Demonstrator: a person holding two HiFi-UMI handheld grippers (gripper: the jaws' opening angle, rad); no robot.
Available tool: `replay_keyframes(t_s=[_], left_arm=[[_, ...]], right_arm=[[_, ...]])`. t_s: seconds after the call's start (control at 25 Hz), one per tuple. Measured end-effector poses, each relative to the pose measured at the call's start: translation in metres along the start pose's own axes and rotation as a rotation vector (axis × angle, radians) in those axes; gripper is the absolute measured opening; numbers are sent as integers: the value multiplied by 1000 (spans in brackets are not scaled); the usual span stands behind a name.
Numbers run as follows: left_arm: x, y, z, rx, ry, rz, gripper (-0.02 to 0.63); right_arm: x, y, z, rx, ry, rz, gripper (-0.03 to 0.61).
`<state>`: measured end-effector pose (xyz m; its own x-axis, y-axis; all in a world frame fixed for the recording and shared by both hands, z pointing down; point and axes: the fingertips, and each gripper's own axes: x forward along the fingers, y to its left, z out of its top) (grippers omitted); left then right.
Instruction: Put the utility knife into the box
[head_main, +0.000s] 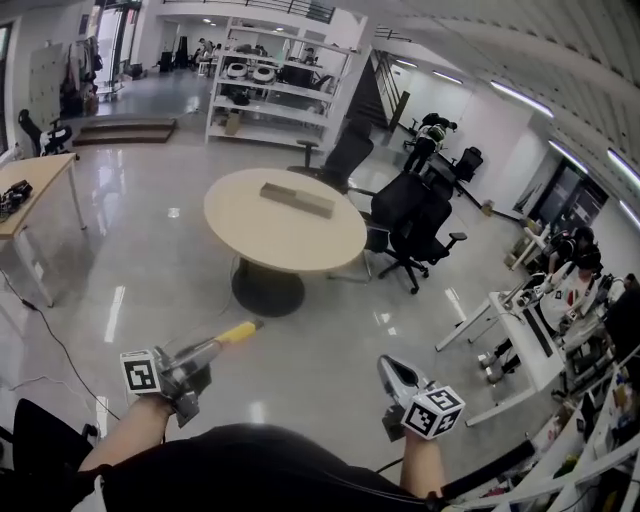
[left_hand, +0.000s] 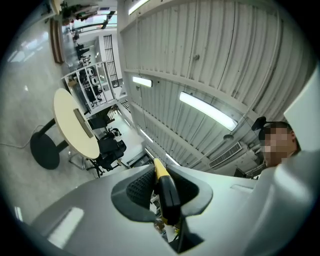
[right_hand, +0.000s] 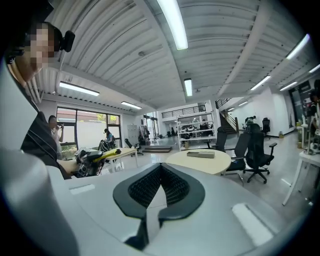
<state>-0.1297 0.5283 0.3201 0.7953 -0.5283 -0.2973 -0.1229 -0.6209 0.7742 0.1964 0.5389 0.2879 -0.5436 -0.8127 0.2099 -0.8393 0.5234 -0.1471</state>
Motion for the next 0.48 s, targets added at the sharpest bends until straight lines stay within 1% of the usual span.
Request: replay_keyframes(t_s=[0.08, 0.16, 0.24, 0.32, 0.4, 0.48], left_arm=[[-25, 15, 35, 10, -24, 22, 66], [-48, 30, 64, -23, -65, 35, 66], [-67, 43, 88, -36, -95, 44, 66], [-83, 54, 107, -16, -105, 61, 66], [-95, 65, 123, 33, -108, 90, 66], [-103, 76, 132, 22, -127, 106, 66]], right_arm=[[43, 21, 8, -5, -6, 31, 15], [80, 37, 12, -7, 1, 57, 15], [111, 49, 13, -9, 13, 72, 15], [138, 58, 15, -13, 26, 82, 15], [161, 66, 18, -17, 41, 99, 15], [181, 70, 21, -27, 56, 117, 15]])
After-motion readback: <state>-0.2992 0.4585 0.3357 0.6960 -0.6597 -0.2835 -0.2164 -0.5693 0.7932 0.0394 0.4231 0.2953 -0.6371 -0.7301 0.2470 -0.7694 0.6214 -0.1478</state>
